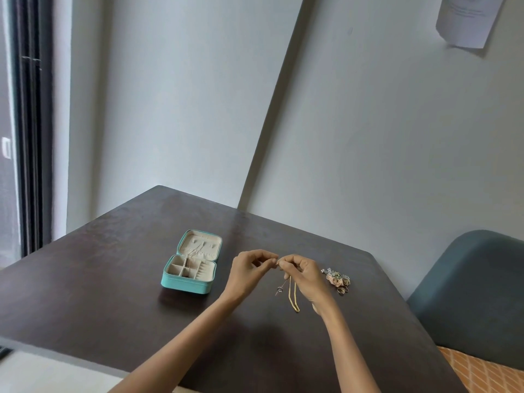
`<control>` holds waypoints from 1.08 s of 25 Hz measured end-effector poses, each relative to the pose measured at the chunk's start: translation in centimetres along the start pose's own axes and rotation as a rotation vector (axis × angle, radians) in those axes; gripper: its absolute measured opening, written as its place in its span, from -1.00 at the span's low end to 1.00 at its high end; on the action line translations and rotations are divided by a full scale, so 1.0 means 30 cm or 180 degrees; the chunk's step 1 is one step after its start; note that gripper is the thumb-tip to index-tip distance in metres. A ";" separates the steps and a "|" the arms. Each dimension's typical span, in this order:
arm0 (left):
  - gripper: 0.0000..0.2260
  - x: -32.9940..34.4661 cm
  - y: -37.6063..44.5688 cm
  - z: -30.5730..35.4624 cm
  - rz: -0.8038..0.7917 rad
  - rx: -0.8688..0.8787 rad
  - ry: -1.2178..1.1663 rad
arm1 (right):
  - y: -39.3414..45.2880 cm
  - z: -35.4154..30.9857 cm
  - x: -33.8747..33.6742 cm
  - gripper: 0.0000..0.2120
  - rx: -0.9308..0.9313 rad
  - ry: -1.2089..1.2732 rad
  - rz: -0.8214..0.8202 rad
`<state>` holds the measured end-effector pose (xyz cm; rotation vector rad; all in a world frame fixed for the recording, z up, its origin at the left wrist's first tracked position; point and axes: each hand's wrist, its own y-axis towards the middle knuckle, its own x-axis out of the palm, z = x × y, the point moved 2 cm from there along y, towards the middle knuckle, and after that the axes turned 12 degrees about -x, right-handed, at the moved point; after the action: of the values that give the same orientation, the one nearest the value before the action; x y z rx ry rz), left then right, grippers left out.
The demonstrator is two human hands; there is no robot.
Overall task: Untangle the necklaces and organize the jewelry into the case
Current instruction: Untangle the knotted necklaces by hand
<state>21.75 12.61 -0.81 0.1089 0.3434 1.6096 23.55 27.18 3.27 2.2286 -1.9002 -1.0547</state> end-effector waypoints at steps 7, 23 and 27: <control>-0.97 -0.015 -0.009 -0.028 0.0083 0.0107 0.0110 | 0.005 0.030 0.031 -0.86 0.0062 0.0063 0.0013; -0.91 -0.004 -0.003 -0.063 0.0396 0.0324 0.0689 | 0.012 0.053 0.044 -0.87 0.0126 0.0105 0.0104; -0.93 -0.018 0.003 -0.037 0.0549 0.0496 0.1014 | 0.016 0.051 0.029 -0.90 0.0182 0.0123 0.0138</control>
<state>21.40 11.90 -1.77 -0.0006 0.7226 1.7717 22.37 26.89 1.89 2.2089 -1.9778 -0.9563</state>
